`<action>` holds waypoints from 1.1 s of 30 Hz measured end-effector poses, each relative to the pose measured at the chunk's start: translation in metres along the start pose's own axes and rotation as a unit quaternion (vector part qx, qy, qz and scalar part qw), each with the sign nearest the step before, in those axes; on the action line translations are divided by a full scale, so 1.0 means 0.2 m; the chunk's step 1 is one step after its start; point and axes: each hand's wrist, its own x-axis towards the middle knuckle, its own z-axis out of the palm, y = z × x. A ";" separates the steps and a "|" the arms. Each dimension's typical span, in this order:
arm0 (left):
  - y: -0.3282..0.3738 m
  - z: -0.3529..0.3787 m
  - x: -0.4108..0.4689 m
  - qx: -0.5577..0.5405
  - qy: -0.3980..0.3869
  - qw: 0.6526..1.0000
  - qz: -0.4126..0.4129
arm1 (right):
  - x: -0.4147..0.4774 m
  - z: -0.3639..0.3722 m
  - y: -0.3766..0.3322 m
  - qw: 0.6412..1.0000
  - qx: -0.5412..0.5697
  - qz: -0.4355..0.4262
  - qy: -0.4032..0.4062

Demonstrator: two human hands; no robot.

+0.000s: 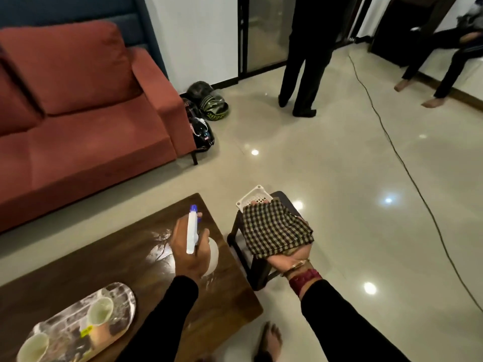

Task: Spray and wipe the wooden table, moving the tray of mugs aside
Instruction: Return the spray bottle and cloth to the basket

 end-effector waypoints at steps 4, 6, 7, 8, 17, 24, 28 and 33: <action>0.03 0.24 0.00 0.010 -0.016 1.000 0.007 | 0.11 -0.06 -0.20 0.999 0.034 0.007 0.015; 0.05 0.33 0.02 0.023 -0.018 0.999 0.014 | 0.14 -0.09 -0.25 0.999 0.037 0.012 0.019; 0.05 0.37 0.04 0.024 -0.013 1.000 0.010 | 0.16 -0.10 -0.27 0.999 0.031 0.012 0.015; 0.05 0.40 0.05 0.025 -0.006 1.000 0.007 | 0.17 -0.11 -0.29 1.000 0.028 0.010 0.010; -0.02 0.59 0.24 0.050 -0.010 0.999 0.014 | 0.45 -0.10 -0.59 0.991 -0.026 -0.066 -0.115; -0.32 0.85 0.33 0.056 0.003 0.998 0.009 | 1.06 -0.22 -0.79 0.988 -0.122 -0.022 -0.089; -0.53 1.07 0.38 0.041 0.016 0.999 -0.015 | 1.47 -0.31 -0.85 0.973 -0.224 -0.028 -0.049; -0.75 1.33 0.41 0.040 0.050 0.998 -0.012 | 1.83 -0.48 -0.79 0.605 -0.777 -0.153 -0.086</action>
